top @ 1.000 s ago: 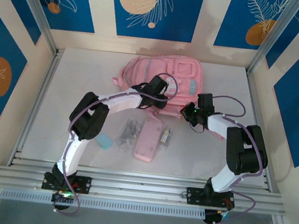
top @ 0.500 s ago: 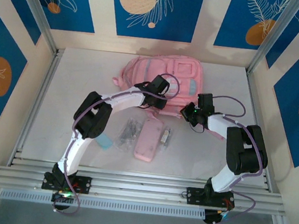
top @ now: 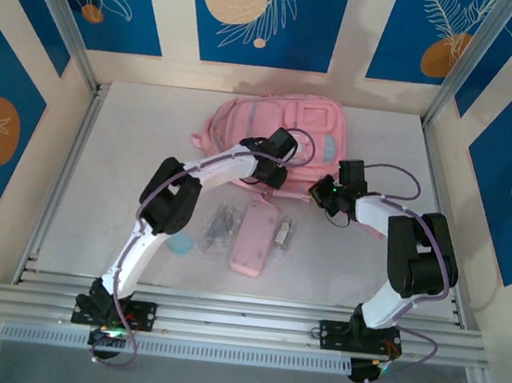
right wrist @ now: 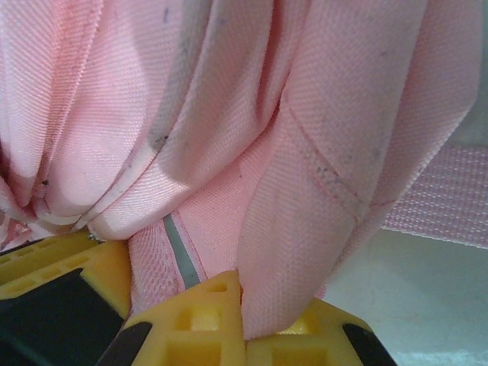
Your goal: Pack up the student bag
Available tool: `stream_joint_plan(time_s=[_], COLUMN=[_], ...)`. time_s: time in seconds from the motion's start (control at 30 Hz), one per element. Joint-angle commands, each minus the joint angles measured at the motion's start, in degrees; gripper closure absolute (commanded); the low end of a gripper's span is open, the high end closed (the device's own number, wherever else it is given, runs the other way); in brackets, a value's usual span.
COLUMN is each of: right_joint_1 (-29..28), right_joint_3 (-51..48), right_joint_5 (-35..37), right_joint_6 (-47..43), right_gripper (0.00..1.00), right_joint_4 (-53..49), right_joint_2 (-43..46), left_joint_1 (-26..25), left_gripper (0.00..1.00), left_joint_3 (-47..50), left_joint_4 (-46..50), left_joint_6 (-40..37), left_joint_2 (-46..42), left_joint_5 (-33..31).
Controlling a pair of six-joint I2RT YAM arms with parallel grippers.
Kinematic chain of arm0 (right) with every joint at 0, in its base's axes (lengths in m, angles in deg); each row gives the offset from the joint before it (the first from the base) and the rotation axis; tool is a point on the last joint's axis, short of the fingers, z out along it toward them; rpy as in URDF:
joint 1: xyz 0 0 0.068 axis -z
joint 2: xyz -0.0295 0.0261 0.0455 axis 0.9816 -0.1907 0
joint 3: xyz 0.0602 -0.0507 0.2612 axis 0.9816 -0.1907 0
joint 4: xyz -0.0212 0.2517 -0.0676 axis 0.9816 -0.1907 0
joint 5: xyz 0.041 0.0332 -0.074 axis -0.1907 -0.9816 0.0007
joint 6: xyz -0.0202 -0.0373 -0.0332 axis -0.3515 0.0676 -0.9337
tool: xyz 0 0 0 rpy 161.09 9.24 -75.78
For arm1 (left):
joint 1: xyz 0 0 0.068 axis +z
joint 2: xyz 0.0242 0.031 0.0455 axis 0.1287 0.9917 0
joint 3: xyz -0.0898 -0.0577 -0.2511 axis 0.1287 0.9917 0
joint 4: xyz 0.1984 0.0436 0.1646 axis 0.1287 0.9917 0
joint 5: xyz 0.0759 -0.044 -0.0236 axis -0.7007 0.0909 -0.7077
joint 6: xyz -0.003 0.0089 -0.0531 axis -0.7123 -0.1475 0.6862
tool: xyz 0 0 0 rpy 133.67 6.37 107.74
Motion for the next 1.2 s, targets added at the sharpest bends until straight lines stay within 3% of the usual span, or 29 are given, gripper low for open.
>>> stream_joint_plan(time_s=[0.0, 0.13, 0.17, 0.33, 0.57, 0.7, 0.8, 0.93, 1.07, 1.17], right_joint_1=[-0.6, -0.4, -0.4, 0.2, 1.6, 1.7, 1.8, 1.7, 1.6, 1.6], right_joint_3=[-1.1, -1.3, -1.3, -1.1, 0.1, 1.5, 2.2, 2.7, 2.6, 2.4], right_joint_5=[-4.7, -4.0, -4.0, -4.0, -2.3, 0.1, 1.4, 2.3, 3.0, 3.1], right_joint_6=[0.2, 0.0, 0.1, 0.1, -2.3, -4.5, -5.6, -6.5, -7.1, -7.1], right_gripper=[1.0, 1.0, 1.0, 1.0, 1.0, 1.0, 1.0, 1.0, 1.0, 1.0], right_joint_4=[-0.6, -0.2, -0.1, 0.3, -2.0, -4.3, -5.4, -6.2, -6.9, -6.9], right_joint_2=[-0.2, 0.1, 0.0, 0.4, 1.2, 0.8, 0.5, 0.5, 0.7, 0.6], left_joint_1=[0.3, 0.5, 0.7, 1.0, 3.6, 4.8, 6.8, 10.2, 10.4, 11.0], left_gripper=[0.7, 0.83, 1.0, 1.0, 1.0, 1.0, 1.0, 1.0, 1.0, 1.0], left_joint_3=[-2.6, -1.9, -2.2, -7.1, -15.7, -19.0, -17.8, -11.6, -8.9, -5.8], left_joint_4=[8.2, 9.6, 9.9, 11.4, 15.4, 19.1, 19.3, 13.0, 10.1, 4.5], left_joint_6=[-2.3, -3.8, -4.0, -5.4, -3.4, -4.2, -2.4, 4.4, 7.4, 13.1], left_joint_2=[8.1, 8.0, 8.0, 8.0, 4.0, 1.7, 0.2, -0.8, -1.3, -1.7], left_joint_5=[-0.2, -0.4, -0.9, -0.4, 13.9, 16.8, 21.7, 35.0, 37.4, 43.5])
